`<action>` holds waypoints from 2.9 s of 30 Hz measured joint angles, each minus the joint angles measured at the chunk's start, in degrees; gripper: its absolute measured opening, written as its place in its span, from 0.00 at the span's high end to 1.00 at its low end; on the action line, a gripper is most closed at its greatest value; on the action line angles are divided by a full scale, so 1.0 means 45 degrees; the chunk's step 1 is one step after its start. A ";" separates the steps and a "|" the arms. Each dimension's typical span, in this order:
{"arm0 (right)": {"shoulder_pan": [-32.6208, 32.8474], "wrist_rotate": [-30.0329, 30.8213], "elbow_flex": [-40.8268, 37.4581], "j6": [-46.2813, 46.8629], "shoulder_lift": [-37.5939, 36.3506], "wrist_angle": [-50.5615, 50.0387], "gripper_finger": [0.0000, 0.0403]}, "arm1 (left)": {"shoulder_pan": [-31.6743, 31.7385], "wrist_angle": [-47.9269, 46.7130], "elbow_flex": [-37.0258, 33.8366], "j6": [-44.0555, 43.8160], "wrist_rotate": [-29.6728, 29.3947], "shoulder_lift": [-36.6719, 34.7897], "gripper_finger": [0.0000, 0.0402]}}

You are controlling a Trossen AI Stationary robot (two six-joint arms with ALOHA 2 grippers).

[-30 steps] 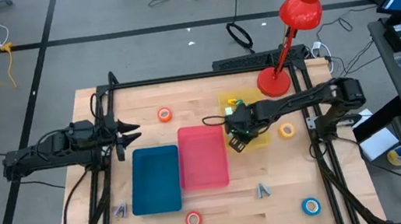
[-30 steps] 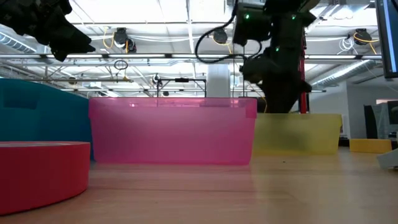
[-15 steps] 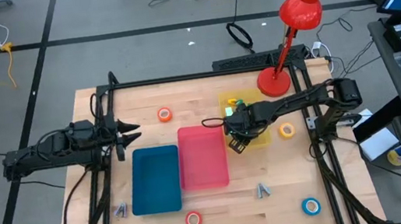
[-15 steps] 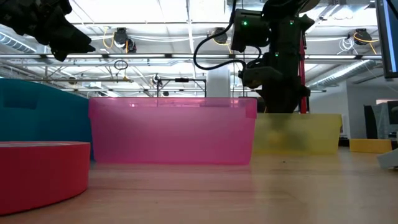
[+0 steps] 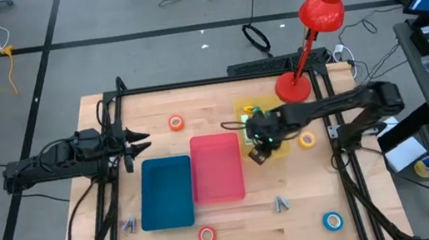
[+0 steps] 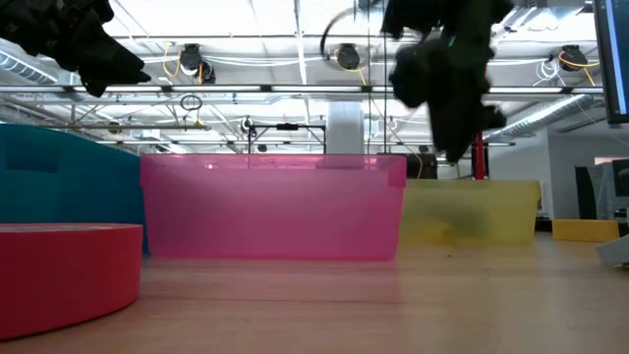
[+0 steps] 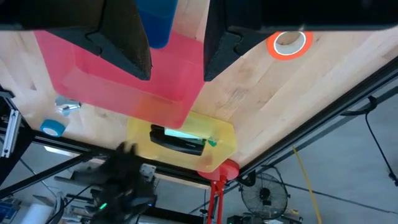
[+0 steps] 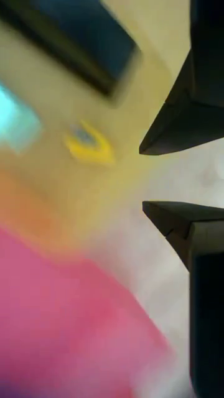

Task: Pick and place Stapler, Stapler remover, tape
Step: Put the blue tape into the blue bin

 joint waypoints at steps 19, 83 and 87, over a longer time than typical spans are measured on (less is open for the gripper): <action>0.6220 -0.2217 0.0005 0.6034 -0.2825 -0.0003 0.72 | -0.0002 -0.0005 0.0000 0.0242 0.0107 0.0000 0.64; 1.1702 -0.2513 0.0000 1.8998 0.0532 -0.0529 0.52 | 0.0003 -0.0041 0.0000 0.0299 0.0002 0.0002 0.64; 1.1697 -0.2523 -0.0042 1.8917 0.0881 -0.0531 0.52 | -0.0001 -0.0031 0.0000 0.0225 0.0005 0.0001 0.64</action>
